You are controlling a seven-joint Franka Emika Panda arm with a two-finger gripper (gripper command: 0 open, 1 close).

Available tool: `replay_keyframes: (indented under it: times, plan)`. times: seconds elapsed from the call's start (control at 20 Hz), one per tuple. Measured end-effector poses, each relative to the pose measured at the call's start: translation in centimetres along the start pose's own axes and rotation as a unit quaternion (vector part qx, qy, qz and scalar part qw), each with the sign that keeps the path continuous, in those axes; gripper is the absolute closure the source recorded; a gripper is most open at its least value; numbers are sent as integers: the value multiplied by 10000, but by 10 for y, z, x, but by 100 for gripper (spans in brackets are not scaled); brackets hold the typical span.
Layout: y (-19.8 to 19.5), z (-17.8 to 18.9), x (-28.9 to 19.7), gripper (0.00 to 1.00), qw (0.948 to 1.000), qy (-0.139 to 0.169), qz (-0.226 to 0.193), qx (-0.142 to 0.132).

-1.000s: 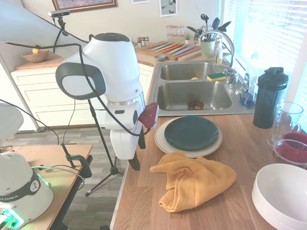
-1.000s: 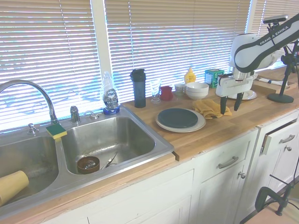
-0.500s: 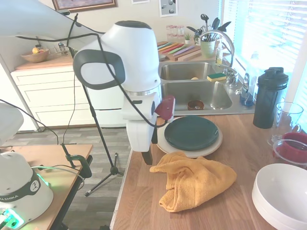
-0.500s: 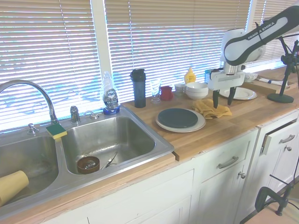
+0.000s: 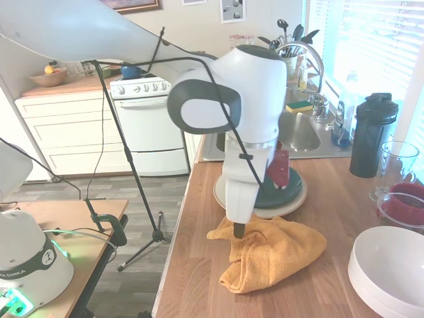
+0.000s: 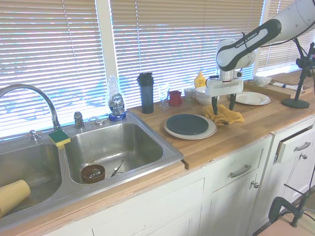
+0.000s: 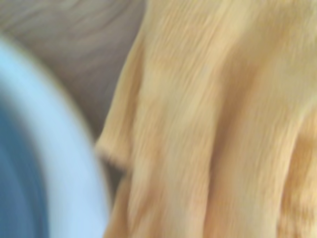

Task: Wipe the blue plate in counterclockwise motion

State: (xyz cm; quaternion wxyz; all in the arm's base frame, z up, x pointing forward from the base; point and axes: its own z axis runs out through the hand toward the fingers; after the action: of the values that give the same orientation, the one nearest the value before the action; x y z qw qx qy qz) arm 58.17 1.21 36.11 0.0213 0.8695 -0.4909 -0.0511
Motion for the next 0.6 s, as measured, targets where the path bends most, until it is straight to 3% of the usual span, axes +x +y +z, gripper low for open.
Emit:
replay_keyframes:
  times: [0.25, 0.5, 0.55, 0.6]
  plan:
    - [-23, 20, 25, 0, 9990, -366, 216, -144]
    - [-45, 37, 29, 0, 9963, -769, -270, -256]
    - [-46, 37, 31, 100, 9958, -821, -314, -268]
    - [-47, 37, 32, 100, 9953, -860, -337, -284]
